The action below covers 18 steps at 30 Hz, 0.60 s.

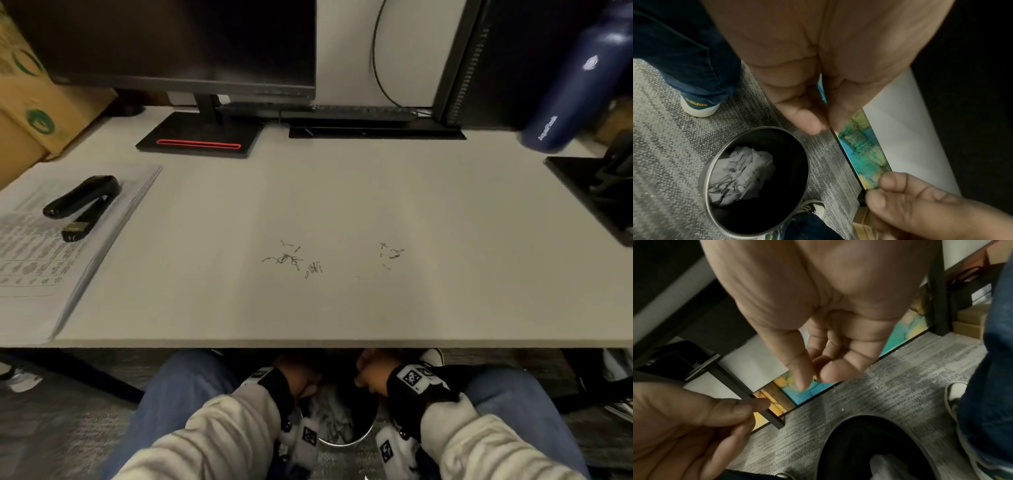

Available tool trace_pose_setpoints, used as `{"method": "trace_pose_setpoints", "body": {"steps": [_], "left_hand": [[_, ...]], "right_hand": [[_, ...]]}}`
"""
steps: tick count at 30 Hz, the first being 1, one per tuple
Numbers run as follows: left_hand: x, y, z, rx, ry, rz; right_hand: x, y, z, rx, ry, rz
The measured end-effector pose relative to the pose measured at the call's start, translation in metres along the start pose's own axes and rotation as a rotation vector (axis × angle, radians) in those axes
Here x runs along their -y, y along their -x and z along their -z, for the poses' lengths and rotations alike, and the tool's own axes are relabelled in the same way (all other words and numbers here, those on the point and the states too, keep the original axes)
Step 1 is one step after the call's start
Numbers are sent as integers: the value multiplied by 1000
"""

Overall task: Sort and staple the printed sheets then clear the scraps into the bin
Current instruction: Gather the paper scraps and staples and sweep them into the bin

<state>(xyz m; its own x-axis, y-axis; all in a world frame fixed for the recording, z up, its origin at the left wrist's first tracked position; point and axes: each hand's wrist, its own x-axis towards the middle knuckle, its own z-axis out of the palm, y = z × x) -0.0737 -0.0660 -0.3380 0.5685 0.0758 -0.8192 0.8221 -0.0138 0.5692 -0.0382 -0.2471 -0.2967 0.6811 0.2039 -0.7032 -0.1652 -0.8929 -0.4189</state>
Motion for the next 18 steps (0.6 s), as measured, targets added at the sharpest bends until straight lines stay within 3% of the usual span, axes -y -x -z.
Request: {"method": "trace_pose_setpoints", "body": {"steps": [5, 10, 12, 15, 18], "left_hand": [[-8, 28, -7, 46, 149, -24], [-31, 66, 17, 126, 383, -110], [-33, 84, 18, 215, 506, -151], [-33, 111, 10, 384, 696, -160], [-37, 134, -3, 467, 674, -84]], "right_hand": [[31, 57, 6, 7, 134, 167], [67, 147, 27, 155, 356, 469], [76, 185, 41, 160, 362, 600], [83, 217, 81, 83, 175, 656], [81, 211, 131, -231, 57, 561]]}}
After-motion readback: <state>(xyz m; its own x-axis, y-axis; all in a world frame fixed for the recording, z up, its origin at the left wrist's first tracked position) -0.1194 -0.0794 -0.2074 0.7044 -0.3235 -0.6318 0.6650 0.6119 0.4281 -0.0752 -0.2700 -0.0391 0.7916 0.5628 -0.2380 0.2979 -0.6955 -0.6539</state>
